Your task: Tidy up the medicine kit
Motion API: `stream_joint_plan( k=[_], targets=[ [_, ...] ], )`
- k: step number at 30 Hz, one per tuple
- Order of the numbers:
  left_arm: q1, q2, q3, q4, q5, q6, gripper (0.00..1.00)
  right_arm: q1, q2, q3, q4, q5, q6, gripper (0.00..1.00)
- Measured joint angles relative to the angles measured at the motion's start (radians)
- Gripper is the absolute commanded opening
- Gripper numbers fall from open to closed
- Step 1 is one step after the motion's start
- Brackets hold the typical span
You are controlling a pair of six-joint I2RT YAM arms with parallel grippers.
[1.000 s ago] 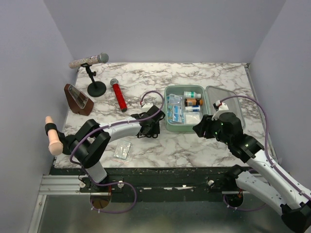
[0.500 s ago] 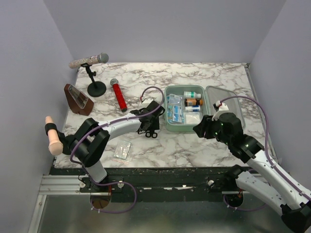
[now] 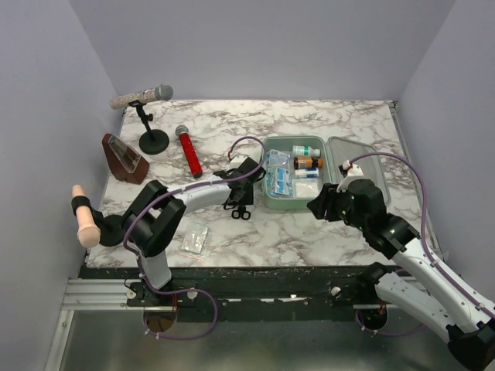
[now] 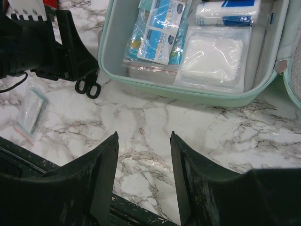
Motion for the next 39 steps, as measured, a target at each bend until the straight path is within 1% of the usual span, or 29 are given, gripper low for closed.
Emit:
stream_joint_plan(
  k=[14,16,22,29,35,39],
  targets=[
    [0.008,0.047,0.026,-0.003,0.0,0.036,0.58,0.0,-0.002,0.0,-0.008,0.0,0.0,0.57],
    [0.008,0.05,0.029,-0.004,0.0,0.04,0.55,0.0,-0.002,0.0,-0.008,0.0,0.0,0.57],
    [0.006,0.055,0.031,0.006,0.001,0.041,0.42,0.0,-0.002,0.0,-0.008,0.0,0.0,0.57],
    [0.006,0.057,0.031,0.02,0.001,0.044,0.36,0.0,-0.002,0.0,-0.008,0.0,0.0,0.57],
    [0.006,0.058,0.03,0.025,0.001,0.045,0.27,0.0,-0.002,0.0,-0.008,0.0,0.0,0.57],
    [0.006,0.057,0.03,0.025,0.001,0.047,0.19,0.0,-0.002,0.0,-0.008,0.0,0.001,0.57]
  ],
)
